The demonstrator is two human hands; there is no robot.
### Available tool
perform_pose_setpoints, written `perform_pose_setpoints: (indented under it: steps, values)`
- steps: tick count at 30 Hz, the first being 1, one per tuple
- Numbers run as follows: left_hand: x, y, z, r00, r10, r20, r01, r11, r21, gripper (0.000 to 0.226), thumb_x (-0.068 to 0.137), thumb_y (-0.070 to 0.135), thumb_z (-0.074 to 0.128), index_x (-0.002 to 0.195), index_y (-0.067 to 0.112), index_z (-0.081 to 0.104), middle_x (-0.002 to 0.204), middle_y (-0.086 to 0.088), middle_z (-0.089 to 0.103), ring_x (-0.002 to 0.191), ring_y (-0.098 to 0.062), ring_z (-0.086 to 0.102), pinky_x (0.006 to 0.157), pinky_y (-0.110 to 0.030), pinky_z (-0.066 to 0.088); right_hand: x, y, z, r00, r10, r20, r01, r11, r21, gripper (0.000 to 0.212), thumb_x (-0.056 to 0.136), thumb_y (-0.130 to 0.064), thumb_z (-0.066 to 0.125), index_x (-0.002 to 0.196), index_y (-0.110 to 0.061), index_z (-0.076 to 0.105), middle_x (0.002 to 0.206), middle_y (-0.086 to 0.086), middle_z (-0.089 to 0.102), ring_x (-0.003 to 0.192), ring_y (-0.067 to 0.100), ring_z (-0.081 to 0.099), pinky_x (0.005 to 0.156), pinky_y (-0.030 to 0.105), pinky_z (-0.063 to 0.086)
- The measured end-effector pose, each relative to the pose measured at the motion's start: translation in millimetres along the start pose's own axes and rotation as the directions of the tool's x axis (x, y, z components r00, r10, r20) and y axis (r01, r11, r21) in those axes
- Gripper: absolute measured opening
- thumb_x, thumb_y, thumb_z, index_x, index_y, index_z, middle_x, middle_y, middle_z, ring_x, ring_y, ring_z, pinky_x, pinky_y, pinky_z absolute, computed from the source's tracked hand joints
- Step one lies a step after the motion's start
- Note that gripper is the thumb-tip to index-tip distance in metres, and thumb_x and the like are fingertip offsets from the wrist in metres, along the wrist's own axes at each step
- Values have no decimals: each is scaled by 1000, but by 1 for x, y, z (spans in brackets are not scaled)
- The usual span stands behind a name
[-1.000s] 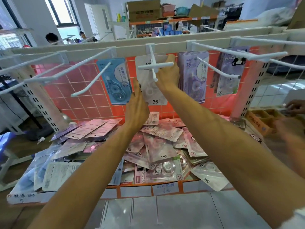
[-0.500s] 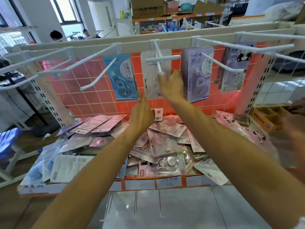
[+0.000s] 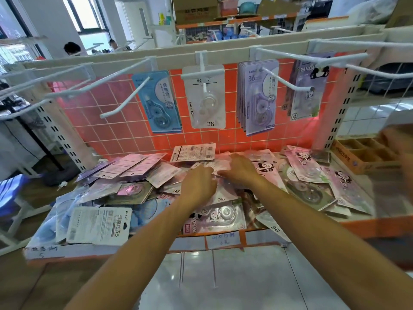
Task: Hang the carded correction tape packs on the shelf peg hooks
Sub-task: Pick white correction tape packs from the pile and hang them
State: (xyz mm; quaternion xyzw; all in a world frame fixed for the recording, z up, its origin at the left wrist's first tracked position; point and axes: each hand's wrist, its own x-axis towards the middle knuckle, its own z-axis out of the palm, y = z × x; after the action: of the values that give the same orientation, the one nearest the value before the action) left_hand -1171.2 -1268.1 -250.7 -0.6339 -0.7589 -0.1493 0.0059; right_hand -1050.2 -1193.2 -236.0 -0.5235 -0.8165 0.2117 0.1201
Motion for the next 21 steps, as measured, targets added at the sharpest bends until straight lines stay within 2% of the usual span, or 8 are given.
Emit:
perform_pose_setpoints:
  steps: [3, 6, 9, 11, 13, 14, 16, 21]
  values:
    - [-6, 1, 7, 1000, 16, -3, -16, 1000, -6, 29, 93, 24, 46, 102, 6, 66, 100, -15, 68, 89, -29, 62, 63, -32, 40, -10, 3, -5, 994, -79, 70, 82, 996, -42, 56, 88, -40, 64, 132, -8, 47, 132, 14, 54, 120, 30, 51, 93, 34, 41]
    - [-11, 1, 11, 1000, 10, -8, -10, 1000, -27, 30, 96, 28, 44, 101, 5, 64, 99, -16, 67, 89, -31, 62, 63, -31, 37, -14, 3, -9, 990, -100, 103, 103, 995, -18, 47, 88, -35, 64, 126, -10, 53, 127, 12, 57, 115, 28, 53, 82, 30, 40]
    - [-13, 1, 12, 1000, -2, -4, 2, 999, -40, 29, 95, 25, 45, 106, 5, 63, 102, -16, 66, 93, -32, 61, 66, -33, 39, -12, 6, -9, 985, -115, 129, 120, 992, -32, 34, 86, -36, 64, 108, -10, 63, 114, 11, 62, 103, 26, 57, 71, 27, 36]
    - [-14, 2, 12, 1000, -6, -8, 5, 999, -52, 30, 95, 25, 46, 110, 7, 63, 105, -15, 67, 95, -32, 62, 69, -34, 45, -14, 8, -11, 981, -143, 128, 151, 987, -56, 20, 89, -30, 59, 86, -11, 63, 94, 10, 61, 87, 25, 55, 62, 29, 34]
    - [-15, 2, 12, 1000, -4, -21, 3, 998, -68, 32, 94, 26, 46, 116, 12, 64, 108, -12, 68, 96, -30, 63, 74, -37, 51, -16, 11, -15, 981, -174, 90, 180, 981, -66, 26, 90, -22, 53, 68, -9, 59, 76, 9, 59, 74, 26, 52, 55, 31, 31]
    - [-16, 2, 11, 1000, -4, -28, 2, 997, -80, 32, 93, 26, 47, 117, 13, 64, 109, -11, 68, 96, -30, 62, 75, -37, 52, -16, 12, -17, 981, -177, 74, 181, 982, -52, 28, 90, -19, 51, 67, -8, 62, 72, 10, 61, 71, 28, 52, 54, 31, 33]
    - [-18, 2, 12, 999, -11, -51, 6, 995, -100, 31, 93, 25, 49, 116, 13, 65, 108, -11, 68, 95, -29, 62, 76, -37, 51, -18, 14, -24, 984, -173, 47, 174, 985, -5, 25, 90, -14, 50, 78, -6, 70, 77, 11, 66, 71, 26, 56, 59, 32, 38]
    - [-22, 0, 13, 988, -39, -147, 14, 985, -170, 28, 96, 30, 51, 102, 9, 69, 90, -13, 69, 85, -29, 63, 64, -32, 40, -29, 20, -45, 981, -142, -133, 175, 943, 282, 26, 94, -6, 47, 86, -5, 71, 86, 9, 70, 78, 22, 60, 64, 29, 40]
